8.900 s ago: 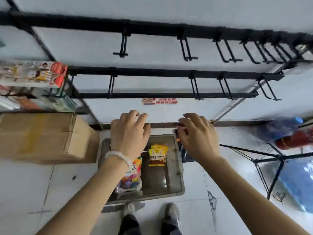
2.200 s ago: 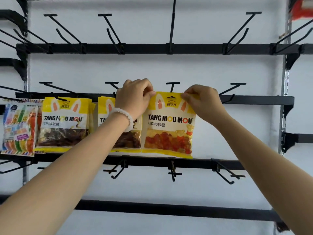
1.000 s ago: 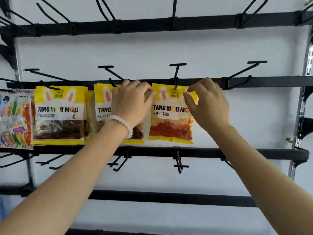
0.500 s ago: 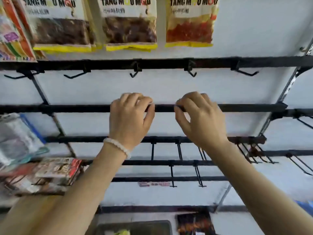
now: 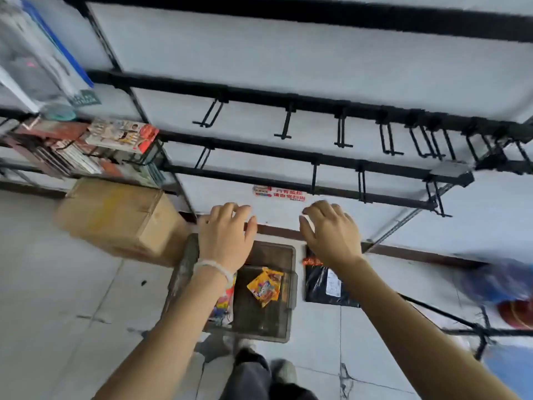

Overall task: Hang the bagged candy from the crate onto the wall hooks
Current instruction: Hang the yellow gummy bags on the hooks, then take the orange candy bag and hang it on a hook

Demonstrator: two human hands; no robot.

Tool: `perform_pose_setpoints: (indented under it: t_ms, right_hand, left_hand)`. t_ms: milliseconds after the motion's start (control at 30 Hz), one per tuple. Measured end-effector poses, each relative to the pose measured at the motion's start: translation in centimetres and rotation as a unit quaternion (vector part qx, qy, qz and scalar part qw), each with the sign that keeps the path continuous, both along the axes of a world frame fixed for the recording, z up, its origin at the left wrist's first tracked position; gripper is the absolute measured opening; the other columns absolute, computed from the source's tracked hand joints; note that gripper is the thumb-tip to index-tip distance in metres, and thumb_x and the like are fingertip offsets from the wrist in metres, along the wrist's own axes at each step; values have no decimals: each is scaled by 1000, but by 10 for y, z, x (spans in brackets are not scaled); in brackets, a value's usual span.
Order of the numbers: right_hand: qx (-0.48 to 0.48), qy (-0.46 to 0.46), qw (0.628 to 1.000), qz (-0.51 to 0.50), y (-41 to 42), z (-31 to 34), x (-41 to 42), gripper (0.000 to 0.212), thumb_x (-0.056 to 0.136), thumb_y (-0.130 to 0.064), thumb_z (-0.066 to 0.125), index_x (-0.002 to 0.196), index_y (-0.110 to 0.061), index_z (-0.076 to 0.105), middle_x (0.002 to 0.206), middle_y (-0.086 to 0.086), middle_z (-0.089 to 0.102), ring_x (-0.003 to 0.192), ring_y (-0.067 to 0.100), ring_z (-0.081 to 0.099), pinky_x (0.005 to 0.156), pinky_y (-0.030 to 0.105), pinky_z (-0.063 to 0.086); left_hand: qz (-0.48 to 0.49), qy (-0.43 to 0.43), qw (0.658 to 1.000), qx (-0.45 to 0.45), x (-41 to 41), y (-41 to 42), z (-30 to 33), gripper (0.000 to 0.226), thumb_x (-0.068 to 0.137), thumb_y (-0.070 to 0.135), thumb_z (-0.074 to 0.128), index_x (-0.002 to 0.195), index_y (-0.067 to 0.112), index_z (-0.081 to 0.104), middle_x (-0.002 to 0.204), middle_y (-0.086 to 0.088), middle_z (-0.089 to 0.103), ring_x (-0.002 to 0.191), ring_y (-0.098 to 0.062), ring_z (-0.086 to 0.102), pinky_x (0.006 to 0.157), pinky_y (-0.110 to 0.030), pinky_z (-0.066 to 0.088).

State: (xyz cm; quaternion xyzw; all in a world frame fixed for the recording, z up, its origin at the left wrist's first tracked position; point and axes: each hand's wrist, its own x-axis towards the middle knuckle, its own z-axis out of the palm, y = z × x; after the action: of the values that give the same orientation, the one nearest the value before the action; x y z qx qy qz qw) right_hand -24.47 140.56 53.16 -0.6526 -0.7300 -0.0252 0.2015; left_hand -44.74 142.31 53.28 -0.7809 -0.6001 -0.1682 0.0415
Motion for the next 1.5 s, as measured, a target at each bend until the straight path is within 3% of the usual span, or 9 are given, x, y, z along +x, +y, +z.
perform_pose_setpoints:
  t_ms: [133, 433, 733, 900, 1000, 1133, 1333, 1400, 1500]
  right_hand:
    - [-93, 1, 996, -12, -20, -69, -6, 23, 88, -27, 49, 91, -13, 66, 96, 6, 66, 84, 30, 62, 62, 34, 49]
    - [-247, -11, 969, -6, -36, -237, -28, 26, 93, -29, 43, 107, -14, 60, 109, 6, 59, 98, 31, 57, 66, 35, 45]
    - [-337, 8, 941, -28, -3, -471, -59, 30, 93, -34, 41, 112, -17, 55, 118, 6, 54, 104, 31, 53, 72, 39, 51]
    - [-377, 31, 925, -36, 38, -592, -70, 37, 93, -32, 41, 127, -16, 46, 130, 7, 47, 112, 33, 50, 80, 40, 46]
    - [-396, 44, 915, -58, 66, -652, -72, 36, 94, -30, 41, 125, -15, 51, 129, 9, 49, 116, 31, 48, 87, 39, 44]
    - [-432, 69, 895, -90, 91, -710, -70, 36, 95, -27, 40, 125, -12, 53, 129, 15, 51, 116, 35, 49, 91, 39, 43]
    - [-486, 106, 854, -151, 80, -760, -70, 41, 92, -26, 45, 130, -12, 43, 130, 18, 52, 112, 38, 52, 87, 40, 44]
    - [-491, 117, 846, -174, 74, -766, -74, 43, 90, -25, 45, 131, -13, 40, 133, 16, 48, 112, 39, 51, 90, 42, 44]
    - [-474, 146, 846, -196, 69, -769, -80, 40, 90, -25, 44, 127, -11, 43, 125, 17, 54, 108, 39, 53, 87, 42, 47]
  left_hand:
    - [30, 35, 996, -77, -13, -26, -71, 27, 89, 35, 46, 101, 20, 65, 92, -5, 67, 82, -29, 60, 61, -35, 43]
    - [72, 91, 961, -251, -47, -50, -241, 38, 90, 43, 33, 110, 26, 60, 103, 0, 63, 96, -23, 56, 73, -37, 43]
    - [54, 113, 935, -331, -65, -25, -471, 37, 93, 46, 31, 116, 26, 53, 117, 1, 57, 112, -23, 48, 85, -41, 40]
    - [31, 96, 938, -331, -57, 4, -597, 38, 94, 44, 33, 121, 25, 52, 119, 1, 55, 113, -22, 46, 81, -37, 42]
    - [11, 86, 942, -323, -48, 24, -655, 39, 95, 43, 32, 121, 23, 51, 115, 1, 56, 107, -22, 50, 78, -33, 41]
    - [-4, 83, 943, -323, -35, 46, -711, 41, 95, 44, 32, 127, 22, 45, 119, -1, 53, 109, -22, 47, 73, -31, 43]
    - [-7, 77, 926, -369, -15, 61, -763, 55, 96, 45, 33, 140, 14, 28, 130, -6, 49, 120, -24, 42, 85, -33, 41]
    - [3, 53, 915, -399, -15, 61, -775, 53, 95, 43, 37, 138, 13, 31, 130, -7, 50, 120, -25, 43, 87, -34, 40]
    - [5, -6, 919, -395, -20, 61, -784, 31, 94, 33, 46, 118, 14, 47, 118, -5, 56, 112, -24, 49, 84, -35, 41]
